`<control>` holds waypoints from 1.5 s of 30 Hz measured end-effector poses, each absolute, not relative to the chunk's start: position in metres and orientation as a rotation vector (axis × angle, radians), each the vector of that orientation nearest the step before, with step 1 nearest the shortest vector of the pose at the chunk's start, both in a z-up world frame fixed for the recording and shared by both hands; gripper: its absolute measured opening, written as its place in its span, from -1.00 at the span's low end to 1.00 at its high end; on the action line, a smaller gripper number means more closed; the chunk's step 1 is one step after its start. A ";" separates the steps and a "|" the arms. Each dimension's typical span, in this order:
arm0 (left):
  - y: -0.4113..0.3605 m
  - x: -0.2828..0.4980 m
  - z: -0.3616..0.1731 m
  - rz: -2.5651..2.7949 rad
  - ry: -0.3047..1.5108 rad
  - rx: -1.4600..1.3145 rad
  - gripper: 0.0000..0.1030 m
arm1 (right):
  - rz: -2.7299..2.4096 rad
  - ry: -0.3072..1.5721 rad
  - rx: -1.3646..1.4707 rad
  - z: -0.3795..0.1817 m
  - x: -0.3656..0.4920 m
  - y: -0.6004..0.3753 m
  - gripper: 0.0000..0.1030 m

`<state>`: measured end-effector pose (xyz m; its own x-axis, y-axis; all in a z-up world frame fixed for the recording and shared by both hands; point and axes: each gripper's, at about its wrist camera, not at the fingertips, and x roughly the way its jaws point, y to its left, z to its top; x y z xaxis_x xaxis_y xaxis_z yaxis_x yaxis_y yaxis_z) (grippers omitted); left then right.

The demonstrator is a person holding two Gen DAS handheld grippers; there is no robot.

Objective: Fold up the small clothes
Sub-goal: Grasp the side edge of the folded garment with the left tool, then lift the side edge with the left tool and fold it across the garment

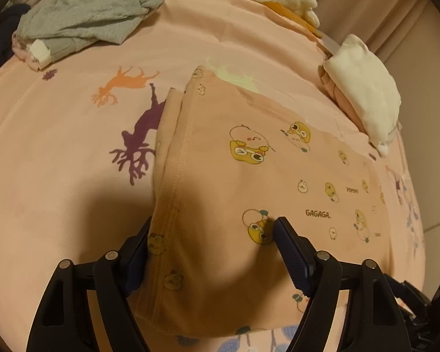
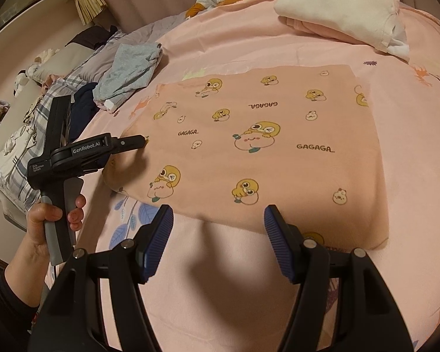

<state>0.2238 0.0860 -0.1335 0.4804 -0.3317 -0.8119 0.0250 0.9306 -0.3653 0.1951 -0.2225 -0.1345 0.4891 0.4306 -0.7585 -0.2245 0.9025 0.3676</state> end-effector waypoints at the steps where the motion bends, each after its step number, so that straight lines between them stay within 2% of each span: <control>1: 0.085 0.224 -0.133 -0.221 1.052 -0.320 0.45 | 0.403 0.983 0.232 -0.135 0.195 -0.223 0.25; 4: 0.084 0.225 -0.133 -0.212 1.049 -0.310 0.33 | 0.407 0.984 0.237 -0.136 0.200 -0.221 0.25; 6: 0.085 0.225 -0.133 -0.203 1.048 -0.295 0.06 | 0.407 0.985 0.236 -0.136 0.201 -0.220 0.25; 7: 0.085 0.225 -0.132 -0.201 1.047 -0.290 0.00 | 0.406 0.986 0.235 -0.136 0.201 -0.220 0.25; 11: 0.085 0.225 -0.127 -0.188 1.034 -0.271 -0.60 | 0.405 0.991 0.245 -0.139 0.204 -0.220 0.25; 21: 0.079 0.221 -0.106 -0.195 0.982 -0.265 -0.71 | 0.416 0.951 0.286 -0.130 0.235 -0.215 0.25; 26: 0.060 0.219 -0.082 -0.221 0.942 -0.205 -0.71 | 0.415 0.976 0.364 -0.139 0.261 -0.216 0.04; 32: 0.019 0.217 -0.056 -0.271 0.905 -0.114 -0.71 | 0.417 0.987 0.503 -0.145 0.280 -0.233 -0.01; 38: -0.038 0.216 -0.047 -0.328 0.894 -0.001 -0.71 | 0.491 0.939 0.745 -0.144 0.282 -0.267 0.05; 45: -0.109 0.214 -0.065 -0.387 0.945 0.158 -0.71 | 0.513 0.894 1.032 -0.158 0.275 -0.313 0.35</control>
<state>0.2137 -0.1094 -0.0655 0.5236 -0.2530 -0.8135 0.3899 0.9202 -0.0353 0.2747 -0.3129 -0.1579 0.5566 0.7345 -0.3882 0.0362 0.4454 0.8946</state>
